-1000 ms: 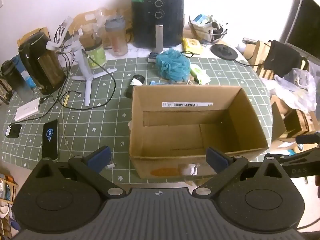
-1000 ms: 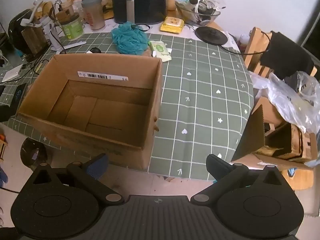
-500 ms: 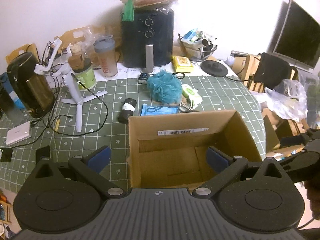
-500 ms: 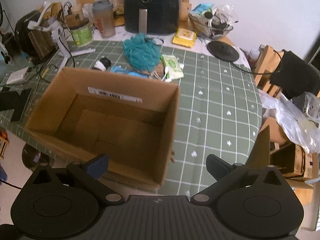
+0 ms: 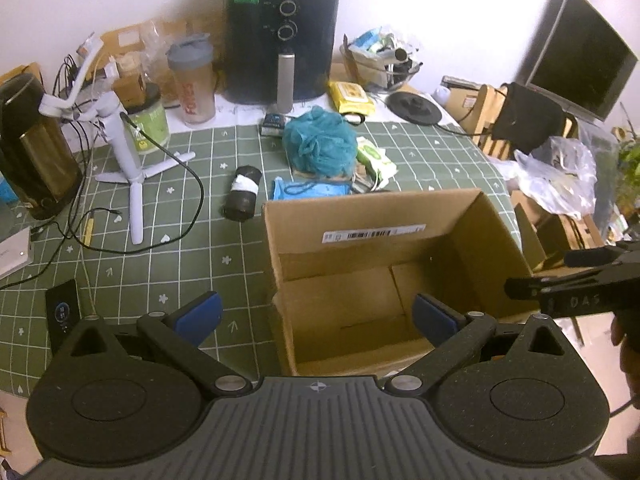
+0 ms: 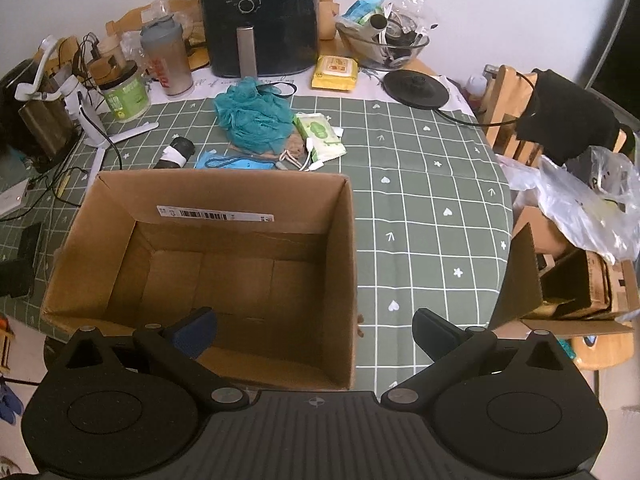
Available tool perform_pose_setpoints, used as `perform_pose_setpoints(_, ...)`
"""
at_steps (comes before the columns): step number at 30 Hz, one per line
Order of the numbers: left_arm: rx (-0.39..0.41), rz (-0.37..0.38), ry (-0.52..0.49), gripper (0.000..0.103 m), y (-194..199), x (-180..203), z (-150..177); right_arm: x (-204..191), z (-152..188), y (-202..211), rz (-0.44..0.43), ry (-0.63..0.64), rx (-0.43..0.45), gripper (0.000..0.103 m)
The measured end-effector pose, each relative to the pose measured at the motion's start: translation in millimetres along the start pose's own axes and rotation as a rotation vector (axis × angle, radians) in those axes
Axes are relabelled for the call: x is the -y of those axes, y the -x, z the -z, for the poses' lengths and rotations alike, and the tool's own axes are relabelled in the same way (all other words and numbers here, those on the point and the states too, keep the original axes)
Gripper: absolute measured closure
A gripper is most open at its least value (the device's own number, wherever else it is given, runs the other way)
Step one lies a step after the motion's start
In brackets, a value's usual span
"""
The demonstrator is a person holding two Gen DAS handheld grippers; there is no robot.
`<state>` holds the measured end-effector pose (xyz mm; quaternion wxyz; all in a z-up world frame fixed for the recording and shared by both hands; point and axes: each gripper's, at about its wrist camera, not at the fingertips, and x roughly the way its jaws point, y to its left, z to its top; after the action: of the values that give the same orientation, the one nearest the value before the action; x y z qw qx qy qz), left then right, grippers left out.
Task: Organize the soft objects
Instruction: 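Move both grippers from the cardboard box toward the items on the table, then lower the right gripper onto the green-and-white wet-wipes pack and close it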
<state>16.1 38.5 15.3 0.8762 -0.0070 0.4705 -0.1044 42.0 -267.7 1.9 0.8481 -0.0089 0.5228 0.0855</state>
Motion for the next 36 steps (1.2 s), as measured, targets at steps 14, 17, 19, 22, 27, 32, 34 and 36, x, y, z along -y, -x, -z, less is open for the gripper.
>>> perform_pose_setpoints(14, -0.055, 0.032, 0.001, 0.0, -13.7, -24.0, 9.2, -0.7, 2.0, 1.6, 0.022, 0.001, 0.091, 0.0)
perform_pose_setpoints(17, -0.053, 0.036, 0.008, 0.0, -16.7, -23.5, 6.1, 2.0, -2.9, 0.5, 0.003, 0.025, 0.097, 0.0)
perform_pose_setpoints(19, -0.029, 0.032, 0.016, 0.0, -16.2, -23.0, 3.0, 5.4, -6.2, -1.3, -0.024, 0.037, 0.105, 0.0)
perform_pose_setpoints(22, 0.01, 0.02, 0.028, 0.0, -12.4, -21.4, -7.0, 12.8, -16.7, -6.4, -0.072, 0.039, 0.106, 0.0)
perform_pose_setpoints(27, 0.048, -0.014, 0.032, 0.0, -13.4, -15.5, -27.8, 29.3, -41.3, -13.6, -0.161, 0.029, 0.129, 0.0)
perform_pose_setpoints(32, 0.079, -0.059, 0.054, 0.0, -14.0, -9.8, -42.5, 44.2, -63.5, -20.8, -0.214, 0.081, 0.148, 0.0)
perform_pose_setpoints(34, 0.079, -0.077, 0.068, 0.0, -15.4, -8.5, -45.9, 51.1, -68.8, -23.7, -0.231, 0.1, 0.152, 0.0)
perform_pose_setpoints(36, 0.073, -0.087, 0.089, 0.0, -17.3, -8.5, -48.2, 59.1, -73.2, -28.2, -0.245, 0.106, 0.148, 0.0)
